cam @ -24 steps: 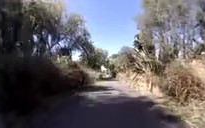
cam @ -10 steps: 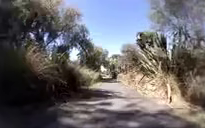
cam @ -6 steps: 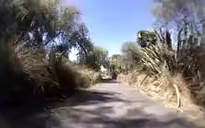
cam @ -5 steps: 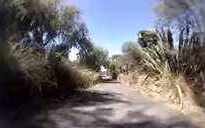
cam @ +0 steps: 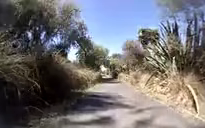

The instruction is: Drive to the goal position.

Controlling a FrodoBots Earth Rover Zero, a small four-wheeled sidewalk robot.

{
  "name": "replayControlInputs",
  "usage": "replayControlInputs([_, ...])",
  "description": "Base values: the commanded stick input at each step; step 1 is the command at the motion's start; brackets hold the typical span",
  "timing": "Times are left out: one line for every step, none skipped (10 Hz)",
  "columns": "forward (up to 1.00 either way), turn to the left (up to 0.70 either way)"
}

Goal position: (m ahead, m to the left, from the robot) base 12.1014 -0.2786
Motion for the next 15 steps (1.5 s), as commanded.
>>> replayControlInputs([0.85,0.0])
replayControlInputs([0.85,0.0])
replayControlInputs([0.85,0.0])
replayControlInputs([0.85,0.0])
replayControlInputs([0.85,0.0])
replayControlInputs([0.85,0.0])
replayControlInputs([0.85,0.0])
replayControlInputs([0.85,0.0])
replayControlInputs([0.85,0.0])
replayControlInputs([0.85,-0.34])
replayControlInputs([0.85,-0.34])
replayControlInputs([0.85,-0.34])
replayControlInputs([0.85,-0.28])
replayControlInputs([0.85,-0.16])
replayControlInputs([0.85,-0.04])
